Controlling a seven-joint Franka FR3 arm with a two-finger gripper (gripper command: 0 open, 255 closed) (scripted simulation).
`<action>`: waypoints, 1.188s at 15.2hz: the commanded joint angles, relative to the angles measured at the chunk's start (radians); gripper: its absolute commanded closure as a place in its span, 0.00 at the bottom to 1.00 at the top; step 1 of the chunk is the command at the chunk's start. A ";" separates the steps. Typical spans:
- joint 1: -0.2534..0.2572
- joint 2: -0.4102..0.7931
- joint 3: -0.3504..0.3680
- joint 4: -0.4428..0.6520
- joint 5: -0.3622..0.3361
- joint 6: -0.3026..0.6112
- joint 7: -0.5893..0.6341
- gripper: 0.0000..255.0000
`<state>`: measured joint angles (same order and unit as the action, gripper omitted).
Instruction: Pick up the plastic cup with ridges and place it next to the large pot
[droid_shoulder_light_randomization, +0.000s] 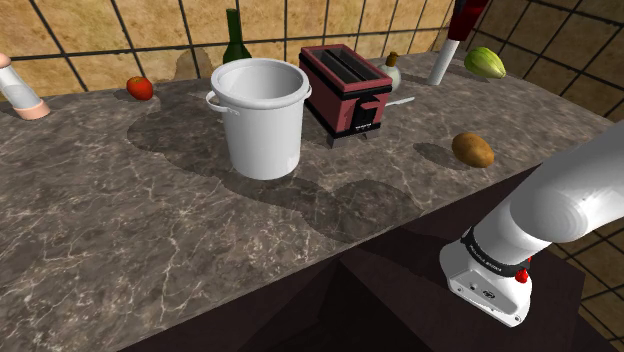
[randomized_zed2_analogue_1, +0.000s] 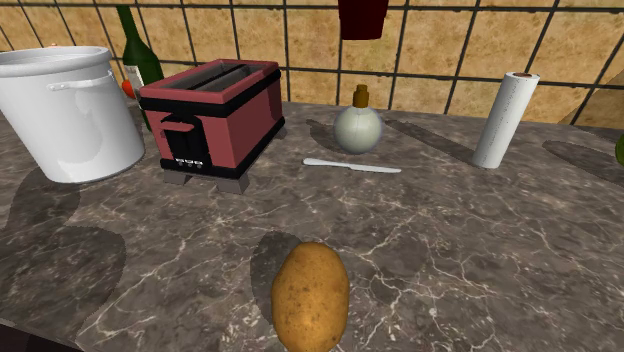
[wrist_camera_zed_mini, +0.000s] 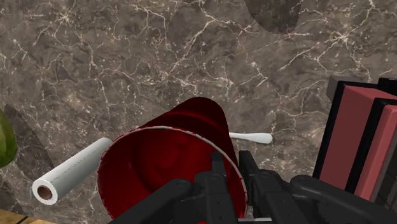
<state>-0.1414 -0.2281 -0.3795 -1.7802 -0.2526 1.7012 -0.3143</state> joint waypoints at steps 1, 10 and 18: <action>0.001 0.006 0.001 0.035 0.003 -0.029 -0.005 1.00; 0.044 -0.109 0.115 -0.036 -0.021 -0.104 0.142 1.00; 0.097 -0.215 0.266 -0.132 0.000 -0.163 0.337 1.00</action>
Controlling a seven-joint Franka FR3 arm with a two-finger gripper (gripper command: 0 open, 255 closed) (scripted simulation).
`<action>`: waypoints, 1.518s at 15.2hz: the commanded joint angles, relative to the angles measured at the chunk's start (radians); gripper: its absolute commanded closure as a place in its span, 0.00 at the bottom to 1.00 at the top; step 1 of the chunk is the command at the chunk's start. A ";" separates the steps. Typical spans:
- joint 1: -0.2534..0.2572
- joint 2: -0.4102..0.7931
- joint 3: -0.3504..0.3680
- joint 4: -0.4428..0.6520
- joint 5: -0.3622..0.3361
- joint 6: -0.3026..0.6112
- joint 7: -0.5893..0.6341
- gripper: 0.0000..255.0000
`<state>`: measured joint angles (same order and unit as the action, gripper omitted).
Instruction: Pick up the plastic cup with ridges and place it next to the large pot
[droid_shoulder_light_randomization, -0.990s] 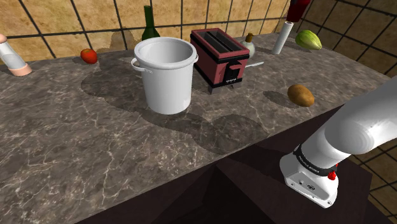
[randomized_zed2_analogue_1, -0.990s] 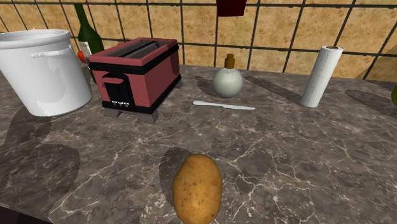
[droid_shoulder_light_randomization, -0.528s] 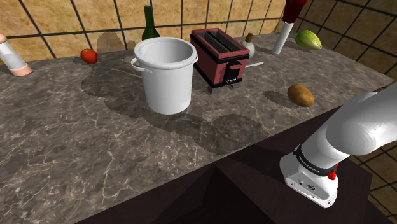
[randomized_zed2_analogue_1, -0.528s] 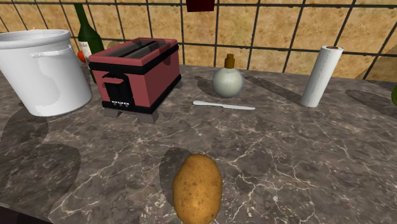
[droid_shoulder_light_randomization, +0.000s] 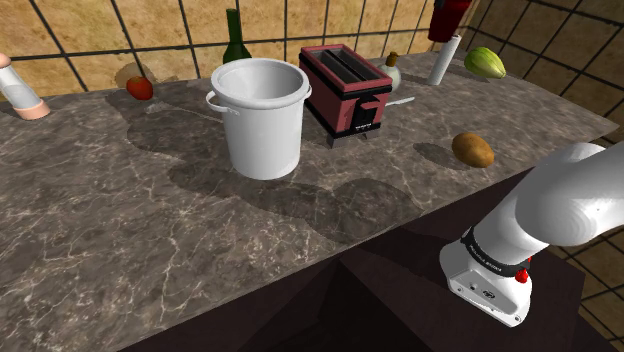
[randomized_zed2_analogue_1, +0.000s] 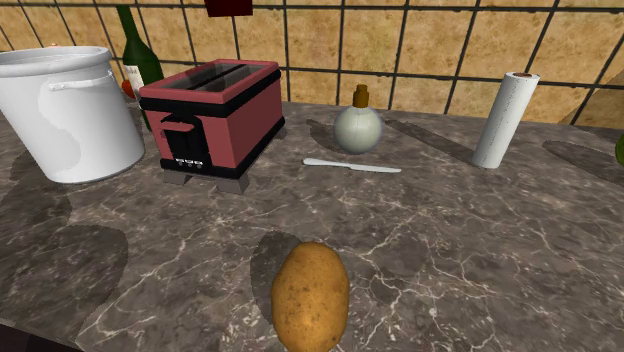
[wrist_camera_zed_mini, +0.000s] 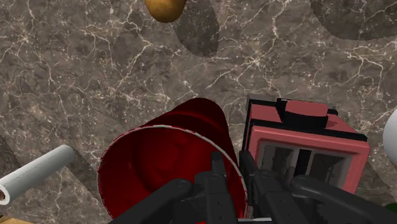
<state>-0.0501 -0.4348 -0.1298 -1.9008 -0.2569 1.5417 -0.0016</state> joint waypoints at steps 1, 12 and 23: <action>0.013 -0.017 0.036 -0.018 0.010 -0.010 0.048 1.00; 0.092 -0.037 0.245 -0.019 0.093 -0.086 0.313 1.00; 0.162 0.077 0.461 0.114 0.162 -0.150 0.594 1.00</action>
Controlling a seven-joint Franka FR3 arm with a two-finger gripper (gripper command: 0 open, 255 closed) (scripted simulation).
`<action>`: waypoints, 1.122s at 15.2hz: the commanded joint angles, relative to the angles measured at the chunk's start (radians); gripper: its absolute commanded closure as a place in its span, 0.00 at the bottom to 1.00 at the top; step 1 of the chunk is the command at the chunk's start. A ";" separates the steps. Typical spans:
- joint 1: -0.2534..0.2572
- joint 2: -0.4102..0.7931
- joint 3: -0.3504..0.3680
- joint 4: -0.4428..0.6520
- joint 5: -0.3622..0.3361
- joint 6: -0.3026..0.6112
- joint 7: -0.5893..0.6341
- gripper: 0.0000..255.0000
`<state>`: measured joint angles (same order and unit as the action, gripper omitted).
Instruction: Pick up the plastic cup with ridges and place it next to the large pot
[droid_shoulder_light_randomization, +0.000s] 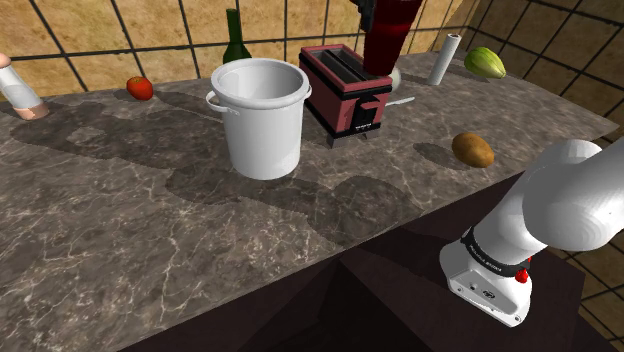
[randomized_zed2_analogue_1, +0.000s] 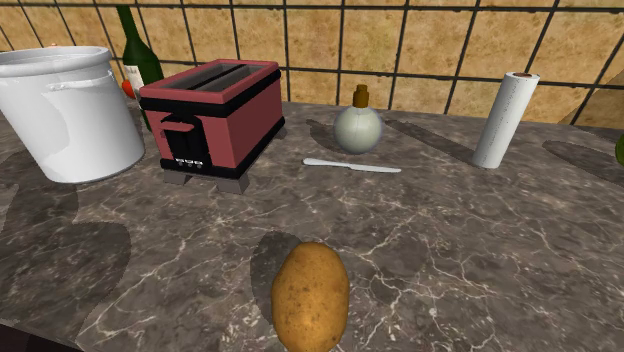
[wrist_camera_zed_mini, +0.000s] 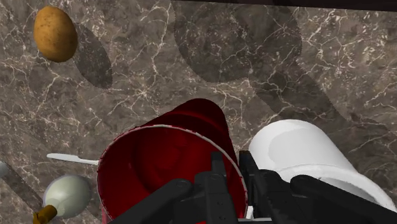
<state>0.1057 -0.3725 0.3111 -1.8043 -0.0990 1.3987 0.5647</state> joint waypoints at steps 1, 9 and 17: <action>0.012 0.032 0.040 0.037 0.007 -0.013 0.054 1.00; 0.024 0.019 0.059 -0.069 0.020 0.076 0.092 1.00; 0.030 -0.006 0.059 -0.199 0.029 0.182 0.103 1.00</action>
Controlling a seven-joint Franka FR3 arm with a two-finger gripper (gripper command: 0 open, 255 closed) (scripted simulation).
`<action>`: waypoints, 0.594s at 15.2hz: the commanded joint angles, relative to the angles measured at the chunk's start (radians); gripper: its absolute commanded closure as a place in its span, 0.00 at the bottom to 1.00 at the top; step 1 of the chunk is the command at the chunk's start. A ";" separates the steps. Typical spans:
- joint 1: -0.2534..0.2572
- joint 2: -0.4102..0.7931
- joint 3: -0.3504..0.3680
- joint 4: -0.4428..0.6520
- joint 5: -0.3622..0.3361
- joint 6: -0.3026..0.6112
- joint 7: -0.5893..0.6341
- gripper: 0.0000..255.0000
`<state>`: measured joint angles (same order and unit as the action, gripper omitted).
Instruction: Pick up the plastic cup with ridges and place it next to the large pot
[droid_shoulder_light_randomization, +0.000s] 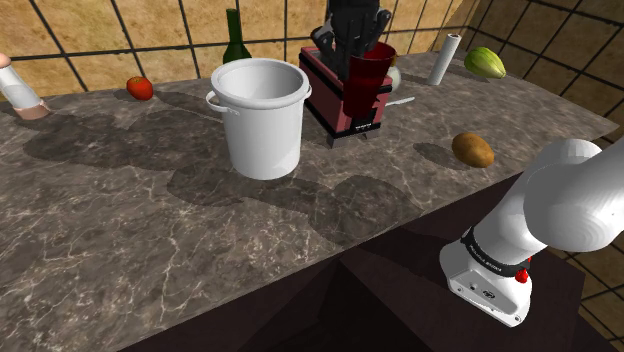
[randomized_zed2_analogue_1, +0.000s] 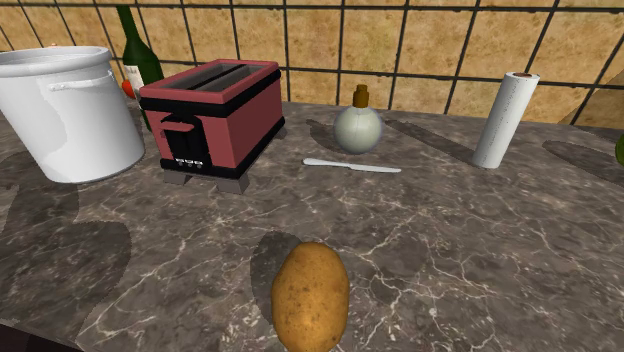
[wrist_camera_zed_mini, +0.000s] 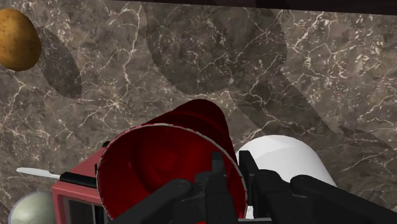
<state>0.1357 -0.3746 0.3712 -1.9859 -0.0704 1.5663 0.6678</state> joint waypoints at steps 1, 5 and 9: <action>0.001 -0.006 -0.001 -0.033 0.002 0.028 0.001 1.00; 0.004 -0.012 0.001 -0.092 0.004 0.080 0.008 1.00; 0.006 -0.015 0.004 -0.147 0.006 0.133 0.016 1.00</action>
<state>0.1413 -0.3877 0.3744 -2.1177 -0.0648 1.6845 0.6820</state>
